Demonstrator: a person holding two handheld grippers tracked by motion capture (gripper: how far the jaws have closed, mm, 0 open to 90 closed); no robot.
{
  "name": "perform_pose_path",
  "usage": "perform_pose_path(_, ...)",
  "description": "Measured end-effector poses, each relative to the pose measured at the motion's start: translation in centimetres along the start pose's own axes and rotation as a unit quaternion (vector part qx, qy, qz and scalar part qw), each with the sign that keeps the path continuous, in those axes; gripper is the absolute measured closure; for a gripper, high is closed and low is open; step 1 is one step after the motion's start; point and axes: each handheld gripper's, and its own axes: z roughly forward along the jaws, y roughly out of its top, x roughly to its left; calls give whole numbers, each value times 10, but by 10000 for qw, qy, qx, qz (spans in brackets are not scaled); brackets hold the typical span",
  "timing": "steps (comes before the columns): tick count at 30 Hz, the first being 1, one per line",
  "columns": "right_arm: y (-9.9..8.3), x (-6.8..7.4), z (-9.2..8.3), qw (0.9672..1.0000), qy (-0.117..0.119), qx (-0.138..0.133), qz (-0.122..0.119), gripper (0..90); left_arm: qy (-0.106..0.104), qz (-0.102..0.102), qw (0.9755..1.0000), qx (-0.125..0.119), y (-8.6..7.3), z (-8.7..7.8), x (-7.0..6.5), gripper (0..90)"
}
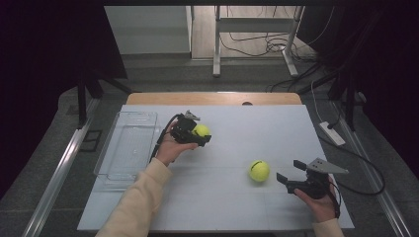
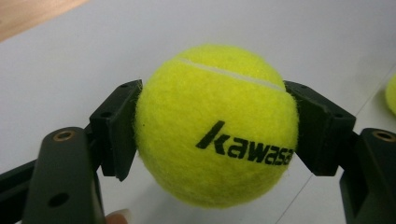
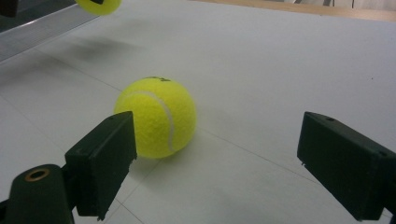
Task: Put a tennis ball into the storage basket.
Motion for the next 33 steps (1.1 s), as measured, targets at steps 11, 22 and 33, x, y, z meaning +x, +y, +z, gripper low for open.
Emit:
perform_pose_path(11,1,0,0,10000,-7,-7,-6,119,86,-15,9995,-315,0,-18,0,269)
perform_pose_path(22,1,0,0,10000,-22,-20,-18,119,46,51,9989,-466,-1,-23,-3,269)
perform_pose_path(33,1,-1,0,10000,-21,-20,19,120,91,65,9974,-717,-3,-44,-4,269)
